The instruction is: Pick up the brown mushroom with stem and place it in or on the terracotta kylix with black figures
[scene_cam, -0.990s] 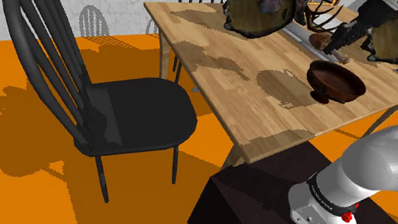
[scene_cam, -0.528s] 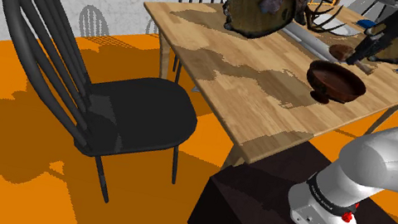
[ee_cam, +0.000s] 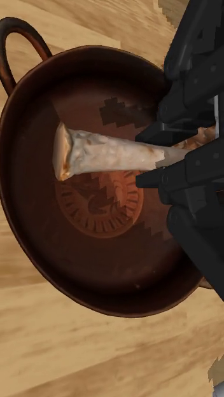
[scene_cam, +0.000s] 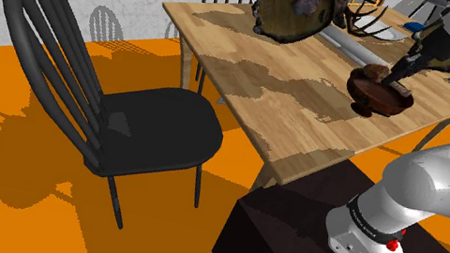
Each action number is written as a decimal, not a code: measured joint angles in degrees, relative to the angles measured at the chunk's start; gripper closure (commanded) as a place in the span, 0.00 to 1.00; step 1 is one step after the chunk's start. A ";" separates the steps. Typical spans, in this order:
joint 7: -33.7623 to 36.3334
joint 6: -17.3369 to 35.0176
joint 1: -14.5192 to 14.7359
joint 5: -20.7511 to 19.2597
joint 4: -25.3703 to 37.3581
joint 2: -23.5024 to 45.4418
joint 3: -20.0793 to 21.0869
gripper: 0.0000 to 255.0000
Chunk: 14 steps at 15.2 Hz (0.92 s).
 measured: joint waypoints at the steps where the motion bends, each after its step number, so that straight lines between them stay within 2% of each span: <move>1: -0.10 0.60 -0.17 -0.22 -0.74 -0.11 -0.22 1.00; 8: -0.24 1.65 -0.33 -0.54 -1.74 -0.06 -0.62 1.00; 9: -0.25 1.66 -0.33 -0.54 -1.75 -0.06 -0.62 0.00; 14: -0.25 1.66 -0.33 -0.54 -1.74 -0.07 -0.62 0.00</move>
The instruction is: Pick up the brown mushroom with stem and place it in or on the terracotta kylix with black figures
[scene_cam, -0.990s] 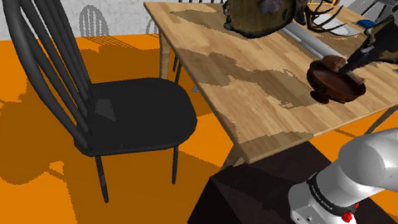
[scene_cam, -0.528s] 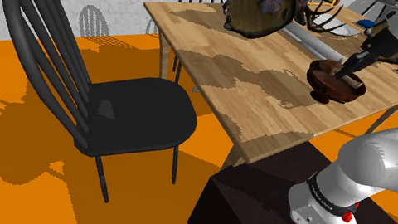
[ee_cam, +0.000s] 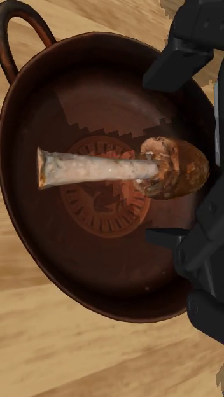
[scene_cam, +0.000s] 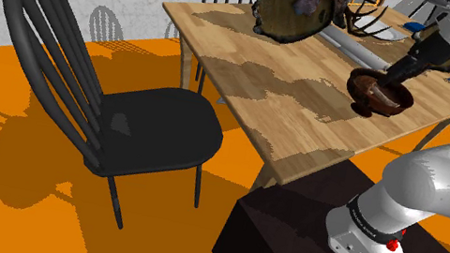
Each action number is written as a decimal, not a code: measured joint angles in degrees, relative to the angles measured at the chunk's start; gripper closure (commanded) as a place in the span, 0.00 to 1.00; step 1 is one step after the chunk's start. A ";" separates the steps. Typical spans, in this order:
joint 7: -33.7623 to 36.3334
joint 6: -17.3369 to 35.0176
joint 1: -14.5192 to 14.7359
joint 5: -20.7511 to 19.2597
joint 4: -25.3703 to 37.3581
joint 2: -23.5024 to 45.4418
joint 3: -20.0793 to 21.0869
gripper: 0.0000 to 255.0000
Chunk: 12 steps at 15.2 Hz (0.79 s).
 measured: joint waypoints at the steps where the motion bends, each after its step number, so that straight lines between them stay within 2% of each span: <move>1: 0.00 0.00 0.00 0.00 0.00 0.00 0.00 0.00; 5: -0.21 -6.20 0.10 1.00 5.50 -0.82 1.26 0.00; 12: -0.22 -7.40 0.31 1.26 6.97 -0.51 1.48 0.00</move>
